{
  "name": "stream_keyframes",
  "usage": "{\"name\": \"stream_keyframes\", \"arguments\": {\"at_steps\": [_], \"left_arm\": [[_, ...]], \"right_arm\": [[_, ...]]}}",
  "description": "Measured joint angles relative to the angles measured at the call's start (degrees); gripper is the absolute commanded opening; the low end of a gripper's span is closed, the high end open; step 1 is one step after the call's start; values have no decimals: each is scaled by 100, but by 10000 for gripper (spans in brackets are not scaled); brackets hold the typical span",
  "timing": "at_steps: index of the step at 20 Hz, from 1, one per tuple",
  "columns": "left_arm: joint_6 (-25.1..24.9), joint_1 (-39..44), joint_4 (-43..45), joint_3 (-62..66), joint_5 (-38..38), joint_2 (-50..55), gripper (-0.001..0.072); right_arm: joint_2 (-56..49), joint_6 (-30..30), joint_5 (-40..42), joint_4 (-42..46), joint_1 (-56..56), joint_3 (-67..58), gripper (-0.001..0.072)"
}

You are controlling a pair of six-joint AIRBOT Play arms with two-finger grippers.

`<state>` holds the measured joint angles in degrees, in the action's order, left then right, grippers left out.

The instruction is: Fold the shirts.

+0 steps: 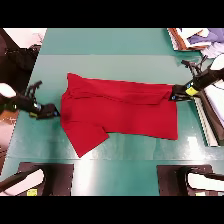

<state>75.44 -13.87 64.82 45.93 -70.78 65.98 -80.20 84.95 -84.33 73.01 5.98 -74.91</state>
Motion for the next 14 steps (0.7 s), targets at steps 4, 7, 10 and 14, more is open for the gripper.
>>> {"name": "stream_keyframes", "arguments": {"at_steps": [4,7,10,14], "left_arm": [[76,-22,-278,-1110,225,-697,497],[76,-26,-490,-1545,378,-874,497],[-59,-31,-940,-1869,568,-951,497],[-186,-26,-1351,-2164,855,-981,202]], "right_arm": [[483,-9,229,-2,2,669,342],[719,-15,286,-4,2,870,341],[894,-17,317,-4,2,946,341],[1019,-20,323,-17,-17,981,341]]}}
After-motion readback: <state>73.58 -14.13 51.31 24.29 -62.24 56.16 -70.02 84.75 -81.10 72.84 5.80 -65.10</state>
